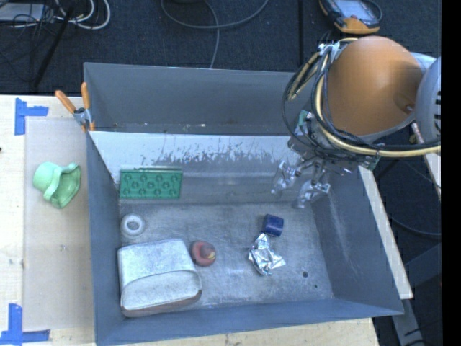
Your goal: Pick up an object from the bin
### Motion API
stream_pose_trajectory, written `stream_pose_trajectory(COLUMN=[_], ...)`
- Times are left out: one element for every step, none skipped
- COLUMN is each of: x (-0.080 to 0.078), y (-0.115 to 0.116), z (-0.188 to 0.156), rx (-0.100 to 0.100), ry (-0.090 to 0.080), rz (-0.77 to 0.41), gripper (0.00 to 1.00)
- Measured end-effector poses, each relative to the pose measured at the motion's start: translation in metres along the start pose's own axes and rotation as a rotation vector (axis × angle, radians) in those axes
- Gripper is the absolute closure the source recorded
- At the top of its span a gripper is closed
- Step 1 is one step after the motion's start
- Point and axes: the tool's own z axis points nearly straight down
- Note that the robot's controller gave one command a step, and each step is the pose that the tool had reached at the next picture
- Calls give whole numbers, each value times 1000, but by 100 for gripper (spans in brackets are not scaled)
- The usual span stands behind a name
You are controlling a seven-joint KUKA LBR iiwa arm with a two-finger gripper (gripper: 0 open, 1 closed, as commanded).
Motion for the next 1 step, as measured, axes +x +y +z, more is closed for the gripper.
stream_pose_trajectory(x=[2], y=[1], z=[5], rx=[-8], ry=[4], rz=[4], gripper=[0])
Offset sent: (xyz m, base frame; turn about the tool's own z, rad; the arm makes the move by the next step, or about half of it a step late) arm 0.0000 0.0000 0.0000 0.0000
